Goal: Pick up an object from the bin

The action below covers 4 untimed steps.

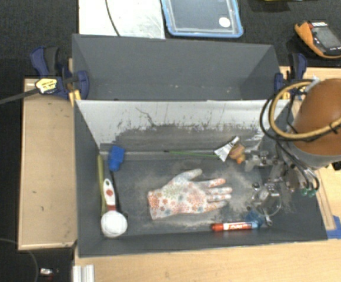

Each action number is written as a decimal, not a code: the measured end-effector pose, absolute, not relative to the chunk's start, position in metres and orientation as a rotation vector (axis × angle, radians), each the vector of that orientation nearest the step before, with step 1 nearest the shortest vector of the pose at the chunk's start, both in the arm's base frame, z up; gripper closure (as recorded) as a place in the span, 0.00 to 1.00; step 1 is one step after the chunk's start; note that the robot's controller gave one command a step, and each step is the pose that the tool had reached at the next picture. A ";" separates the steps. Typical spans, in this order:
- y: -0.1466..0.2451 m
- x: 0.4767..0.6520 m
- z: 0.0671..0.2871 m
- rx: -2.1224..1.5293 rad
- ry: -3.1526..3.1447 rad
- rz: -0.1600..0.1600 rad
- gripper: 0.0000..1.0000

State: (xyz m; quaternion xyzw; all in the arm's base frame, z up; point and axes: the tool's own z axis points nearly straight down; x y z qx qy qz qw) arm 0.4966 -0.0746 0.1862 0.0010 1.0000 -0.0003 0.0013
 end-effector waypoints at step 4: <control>0.026 0.518 0.068 -0.745 3.047 0.001 0.00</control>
Offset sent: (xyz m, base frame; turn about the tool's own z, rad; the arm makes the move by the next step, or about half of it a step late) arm 0.0100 0.0966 -0.0556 -0.3264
